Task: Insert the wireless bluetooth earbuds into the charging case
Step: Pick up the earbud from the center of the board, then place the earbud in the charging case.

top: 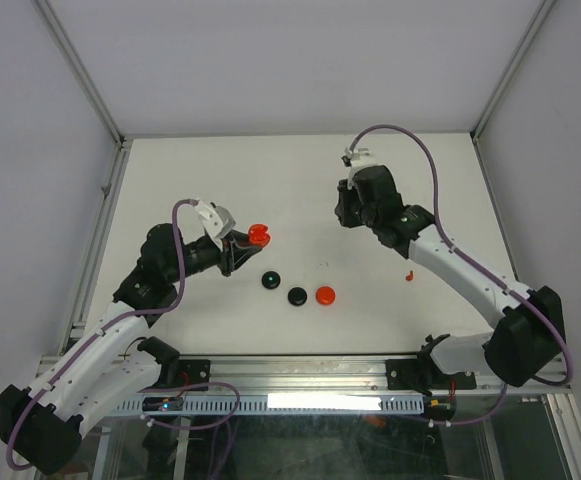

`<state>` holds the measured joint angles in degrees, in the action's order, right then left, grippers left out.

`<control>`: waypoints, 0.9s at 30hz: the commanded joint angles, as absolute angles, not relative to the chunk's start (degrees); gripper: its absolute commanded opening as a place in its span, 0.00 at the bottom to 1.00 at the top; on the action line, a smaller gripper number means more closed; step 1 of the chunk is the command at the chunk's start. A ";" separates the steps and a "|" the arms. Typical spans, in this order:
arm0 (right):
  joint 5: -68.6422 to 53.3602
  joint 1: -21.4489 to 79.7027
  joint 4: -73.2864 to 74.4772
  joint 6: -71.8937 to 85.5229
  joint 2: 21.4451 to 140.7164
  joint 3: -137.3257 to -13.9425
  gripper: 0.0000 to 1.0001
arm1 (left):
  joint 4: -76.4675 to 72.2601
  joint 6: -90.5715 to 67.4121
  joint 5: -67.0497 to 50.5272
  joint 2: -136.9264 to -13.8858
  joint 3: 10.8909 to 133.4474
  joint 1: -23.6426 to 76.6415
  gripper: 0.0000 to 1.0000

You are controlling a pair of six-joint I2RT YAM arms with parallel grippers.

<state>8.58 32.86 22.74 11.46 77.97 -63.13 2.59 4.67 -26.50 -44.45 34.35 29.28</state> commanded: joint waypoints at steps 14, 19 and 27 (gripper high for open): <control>5.62 51.34 -1.90 -1.27 60.04 -57.42 0.07 | -18.82 -1.09 -36.39 -44.71 33.17 29.53 0.00; 0.75 54.41 -9.36 -3.71 56.54 -53.88 0.07 | -20.05 0.85 -40.14 -46.98 34.60 29.53 0.00; -5.56 57.65 -16.21 -6.81 57.04 -50.68 0.07 | -23.05 0.65 -43.13 -46.45 32.15 29.53 0.00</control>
